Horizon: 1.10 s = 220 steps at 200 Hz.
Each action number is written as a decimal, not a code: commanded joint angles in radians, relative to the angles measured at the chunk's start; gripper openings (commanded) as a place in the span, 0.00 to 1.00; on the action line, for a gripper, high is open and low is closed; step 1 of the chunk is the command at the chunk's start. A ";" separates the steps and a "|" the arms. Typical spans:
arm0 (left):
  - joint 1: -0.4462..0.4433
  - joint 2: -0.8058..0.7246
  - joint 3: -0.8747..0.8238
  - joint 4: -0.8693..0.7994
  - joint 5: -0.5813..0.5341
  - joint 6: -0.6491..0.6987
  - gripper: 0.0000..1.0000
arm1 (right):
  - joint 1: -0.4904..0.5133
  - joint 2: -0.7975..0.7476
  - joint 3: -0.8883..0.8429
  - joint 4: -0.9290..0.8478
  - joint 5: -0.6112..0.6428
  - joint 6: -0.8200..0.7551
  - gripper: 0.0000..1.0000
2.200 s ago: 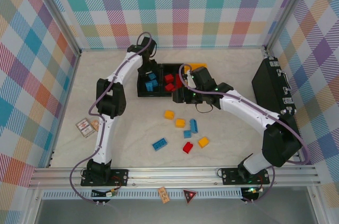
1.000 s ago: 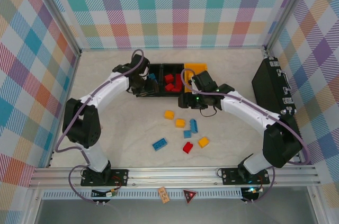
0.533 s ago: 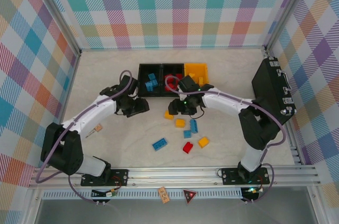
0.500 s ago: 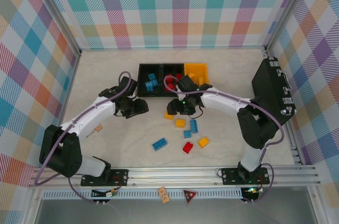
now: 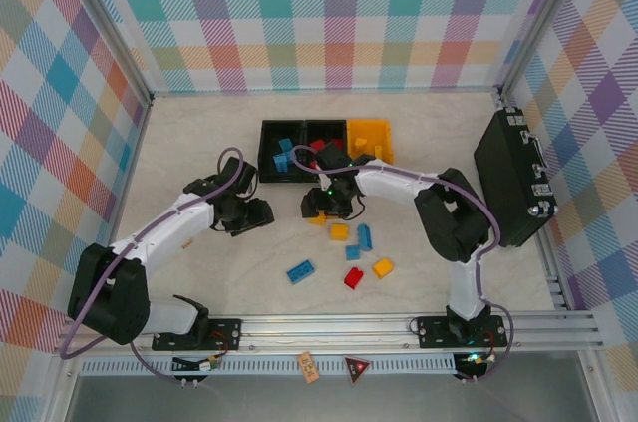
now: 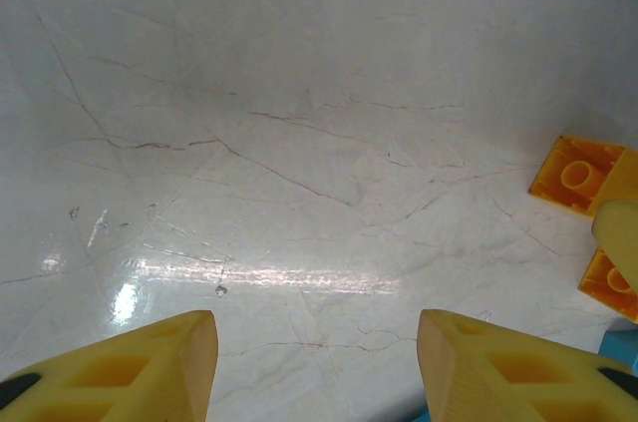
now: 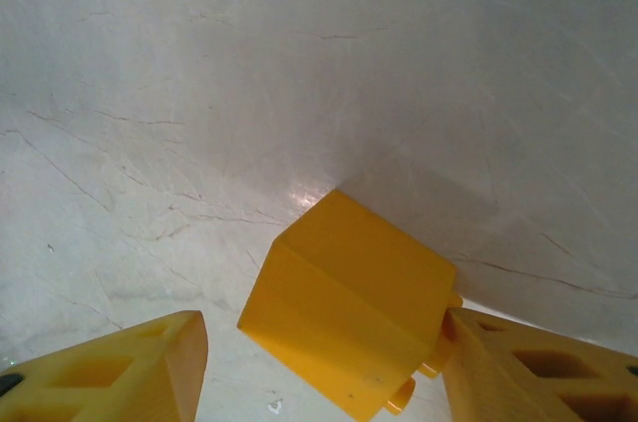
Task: Sort the legos into containers by color
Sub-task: Pick up the lego from the center of the table.
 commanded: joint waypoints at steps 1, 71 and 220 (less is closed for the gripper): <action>-0.007 -0.020 -0.015 -0.010 -0.002 -0.021 0.55 | 0.008 0.041 0.063 -0.048 0.015 0.026 0.63; -0.008 -0.045 -0.054 0.013 0.021 -0.037 0.55 | 0.060 0.140 0.192 -0.194 0.146 -0.006 0.60; -0.093 0.035 0.011 0.197 0.159 -0.048 0.55 | -0.040 -0.146 0.096 -0.178 0.250 -0.071 0.38</action>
